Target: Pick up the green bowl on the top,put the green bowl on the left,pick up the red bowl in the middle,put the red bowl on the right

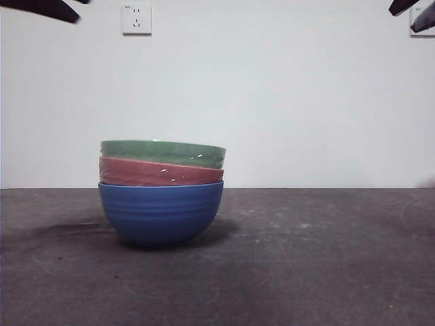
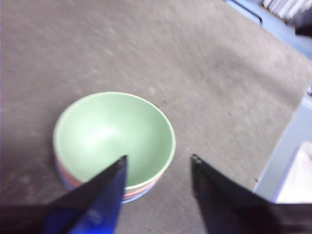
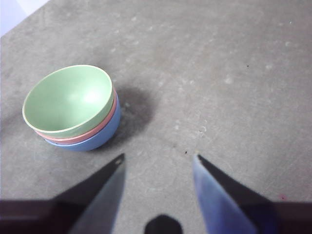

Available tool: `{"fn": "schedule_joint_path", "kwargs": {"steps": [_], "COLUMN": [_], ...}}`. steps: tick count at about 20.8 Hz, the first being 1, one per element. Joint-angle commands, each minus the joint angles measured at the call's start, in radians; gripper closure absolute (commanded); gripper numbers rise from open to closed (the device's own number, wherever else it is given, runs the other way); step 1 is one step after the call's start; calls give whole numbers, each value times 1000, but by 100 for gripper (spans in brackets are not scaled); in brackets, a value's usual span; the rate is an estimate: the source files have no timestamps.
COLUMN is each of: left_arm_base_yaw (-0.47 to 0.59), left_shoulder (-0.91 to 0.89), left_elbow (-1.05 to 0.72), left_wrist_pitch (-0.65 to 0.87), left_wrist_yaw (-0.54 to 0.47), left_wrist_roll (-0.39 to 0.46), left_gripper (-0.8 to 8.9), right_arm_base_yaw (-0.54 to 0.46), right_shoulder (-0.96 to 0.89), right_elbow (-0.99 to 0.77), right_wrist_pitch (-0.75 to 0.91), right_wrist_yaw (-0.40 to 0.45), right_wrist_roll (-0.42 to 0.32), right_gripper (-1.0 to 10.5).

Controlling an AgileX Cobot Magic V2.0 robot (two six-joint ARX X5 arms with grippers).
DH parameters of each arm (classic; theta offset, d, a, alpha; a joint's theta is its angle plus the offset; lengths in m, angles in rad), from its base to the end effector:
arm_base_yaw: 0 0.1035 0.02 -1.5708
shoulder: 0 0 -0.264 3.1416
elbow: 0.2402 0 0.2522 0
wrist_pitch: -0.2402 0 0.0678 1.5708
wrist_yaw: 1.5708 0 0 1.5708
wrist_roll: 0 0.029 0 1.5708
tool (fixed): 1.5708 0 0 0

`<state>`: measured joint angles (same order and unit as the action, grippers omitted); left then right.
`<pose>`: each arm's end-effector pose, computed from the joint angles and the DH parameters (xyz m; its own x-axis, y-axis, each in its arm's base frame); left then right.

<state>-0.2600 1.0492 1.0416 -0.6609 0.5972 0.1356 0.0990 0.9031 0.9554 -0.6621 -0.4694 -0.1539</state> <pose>0.1948 -0.0687 0.3336 0.4825 -0.7103 -0.5125 0.7142 0.6578 -0.2392 0.1727 0.0303 0.3299 0.6828 0.5224 -0.5108 -0.5391 0.8321 0.1303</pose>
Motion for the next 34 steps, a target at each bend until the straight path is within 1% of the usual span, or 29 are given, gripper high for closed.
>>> {"fn": "schedule_joint_path", "kwargs": {"steps": [1, 5, 8, 10, 12, 13, 16, 18, 19, 20, 23, 26, 28, 30, 31, 33, 34], "left_arm_base_yaw": [-93, -275, -361, -389, -396, -395, -395, -398, -401, -401, -402, -402, -402, -402, -402, -401, -401], "left_shoulder": [55, 189, 297, 364, 425, 451, 489, 488, 486, 486, 486, 486, 486, 486, 486, 486, 487], "left_elbow": [14, 50, 83, 93, 93, 93, 93, 94, 96, 103, 155, 193, 197, 197, 197, 197, 197], "left_wrist_pitch": [2, 2, 2, 4, 3, 2, 2, 7, 9, 8, -22, -34, -38, -48, -48, -48, -48], "left_wrist_yaw": [-56, -238, -330, -373, -417, -419, -441, -447, -448, -447, -436, -434, -434, -432, -426, -381, -383], "left_wrist_roll": [19, 23, 42, 66, 88, 102, 109, 129, 131, 131, 131, 131, 131, 132, 132, 130, 130], "left_gripper": [440, 440, 441, 441, 441, 441, 450, 615, 675, 700, 704, 820, 822, 803, 740, 552, 540], "right_arm_base_yaw": [7, 28, 43, 48, 48, 48, 48, 48, 48, 48, 48, 48, 48, 48, 48, 48, 48], "right_shoulder": [2, 2, 4, 5, 5, 5, 5, 5, 5, 5, 6, 6, 6, 6, 6, 6, 6], "right_elbow": [5, 5, 5, 5, 5, 5, 5, 5, 5, 5, 5, 5, 5, 5, 5, 5, 5], "right_wrist_pitch": [2, 2, 2, -1, -5, -6, -14, -21, -21, -21, -21, -21, -21, -22, -22, -25, -27], "right_wrist_yaw": [-3, -3, -3, -2, -2, -2, -2, -2, -2, -2, -2, -1, -1, -1, -1, -1, 0], "right_wrist_roll": [3, 3, 3, 4, 4, 4, 4, 3, 3, 3, 3, 3, 4, 4, 4, 4, 4], "right_gripper": [690, 694, 694, 694, 694, 695, 695, 695, 695, 695, 696, 697, 697, 697, 698, 698, 698]}}
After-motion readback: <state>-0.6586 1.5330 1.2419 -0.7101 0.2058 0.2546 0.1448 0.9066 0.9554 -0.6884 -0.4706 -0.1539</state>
